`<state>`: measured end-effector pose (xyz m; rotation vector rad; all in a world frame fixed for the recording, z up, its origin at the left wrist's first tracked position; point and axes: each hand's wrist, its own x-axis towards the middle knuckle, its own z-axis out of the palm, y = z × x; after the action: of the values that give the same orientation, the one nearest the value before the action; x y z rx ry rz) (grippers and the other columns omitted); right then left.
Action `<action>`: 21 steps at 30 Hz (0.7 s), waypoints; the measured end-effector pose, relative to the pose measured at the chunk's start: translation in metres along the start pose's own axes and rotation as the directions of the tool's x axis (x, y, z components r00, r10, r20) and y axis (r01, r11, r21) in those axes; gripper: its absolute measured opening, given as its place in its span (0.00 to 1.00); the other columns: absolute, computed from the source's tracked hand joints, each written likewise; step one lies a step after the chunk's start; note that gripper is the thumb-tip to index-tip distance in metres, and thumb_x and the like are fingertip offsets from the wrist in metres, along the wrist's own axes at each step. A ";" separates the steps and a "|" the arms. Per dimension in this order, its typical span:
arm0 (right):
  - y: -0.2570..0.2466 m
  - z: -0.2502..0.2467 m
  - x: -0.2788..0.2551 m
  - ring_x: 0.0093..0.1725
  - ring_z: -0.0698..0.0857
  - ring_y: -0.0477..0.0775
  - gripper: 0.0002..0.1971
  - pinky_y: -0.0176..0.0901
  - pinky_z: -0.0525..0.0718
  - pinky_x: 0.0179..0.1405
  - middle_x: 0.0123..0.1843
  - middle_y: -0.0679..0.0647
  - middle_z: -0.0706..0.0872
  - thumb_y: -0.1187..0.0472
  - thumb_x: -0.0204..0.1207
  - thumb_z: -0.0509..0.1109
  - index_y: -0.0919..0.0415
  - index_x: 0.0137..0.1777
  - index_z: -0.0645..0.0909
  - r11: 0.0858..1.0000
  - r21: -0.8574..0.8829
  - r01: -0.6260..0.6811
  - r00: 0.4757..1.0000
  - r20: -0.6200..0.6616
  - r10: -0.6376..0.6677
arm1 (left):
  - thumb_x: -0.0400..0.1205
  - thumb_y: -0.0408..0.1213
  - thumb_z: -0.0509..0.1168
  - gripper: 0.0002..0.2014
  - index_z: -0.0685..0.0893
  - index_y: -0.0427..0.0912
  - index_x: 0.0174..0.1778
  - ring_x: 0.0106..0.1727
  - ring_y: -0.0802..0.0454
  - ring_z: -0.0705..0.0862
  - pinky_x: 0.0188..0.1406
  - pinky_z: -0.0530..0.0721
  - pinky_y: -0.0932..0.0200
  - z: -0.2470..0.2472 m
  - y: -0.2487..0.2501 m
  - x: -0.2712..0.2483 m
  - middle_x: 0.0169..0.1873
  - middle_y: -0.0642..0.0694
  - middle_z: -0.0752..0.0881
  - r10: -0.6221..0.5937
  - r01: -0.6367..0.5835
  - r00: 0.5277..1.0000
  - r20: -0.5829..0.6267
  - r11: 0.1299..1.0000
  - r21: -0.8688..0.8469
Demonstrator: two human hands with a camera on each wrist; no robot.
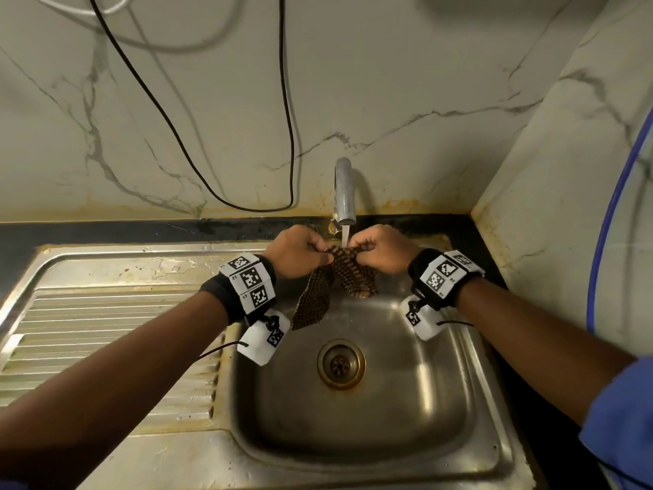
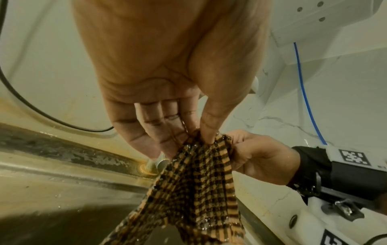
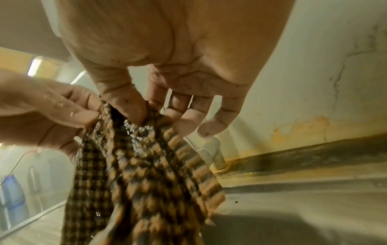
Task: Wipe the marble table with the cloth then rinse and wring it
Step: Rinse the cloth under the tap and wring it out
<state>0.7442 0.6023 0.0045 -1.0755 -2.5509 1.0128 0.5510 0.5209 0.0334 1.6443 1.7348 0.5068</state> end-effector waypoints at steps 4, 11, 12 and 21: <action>-0.003 0.005 0.000 0.63 0.85 0.54 0.27 0.54 0.82 0.65 0.61 0.56 0.86 0.66 0.67 0.76 0.56 0.68 0.79 0.931 0.354 -0.089 0.986 0.165 0.032 | 0.81 0.38 0.67 0.06 0.89 0.41 0.45 0.47 0.53 0.83 0.46 0.76 0.58 0.003 -0.002 0.000 0.44 0.47 0.87 0.009 -0.010 1.000 0.029 1.000 0.019; -0.007 0.031 -0.007 0.51 0.86 0.48 0.12 0.52 0.85 0.55 0.48 0.46 0.88 0.59 0.69 0.79 0.47 0.49 0.82 0.991 0.114 -0.068 0.997 0.049 0.063 | 0.84 0.37 0.64 0.07 0.85 0.38 0.48 0.45 0.55 0.80 0.41 0.75 0.66 0.000 -0.006 -0.001 0.43 0.48 0.84 0.106 -0.109 0.992 0.066 0.993 0.048; -0.005 0.027 -0.007 0.51 0.87 0.49 0.09 0.53 0.86 0.54 0.47 0.48 0.88 0.62 0.70 0.78 0.50 0.47 0.83 0.985 0.150 -0.090 0.994 0.069 0.080 | 0.84 0.36 0.64 0.07 0.84 0.38 0.47 0.45 0.55 0.81 0.42 0.76 0.63 -0.001 -0.009 -0.001 0.43 0.48 0.83 0.119 -0.121 0.990 0.072 0.992 0.031; -0.017 -0.008 0.005 0.50 0.87 0.42 0.11 0.36 0.83 0.54 0.47 0.46 0.88 0.67 0.74 0.75 0.48 0.47 0.81 0.972 0.171 -0.163 0.965 0.235 0.120 | 0.82 0.35 0.65 0.05 0.84 0.37 0.47 0.50 0.51 0.83 0.49 0.79 0.60 -0.002 -0.020 0.001 0.47 0.46 0.85 0.075 -0.073 0.996 0.046 0.996 -0.046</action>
<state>0.7349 0.6013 0.0211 -1.1636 -2.5066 1.4577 0.5351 0.5192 0.0204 1.6802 1.6222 0.5331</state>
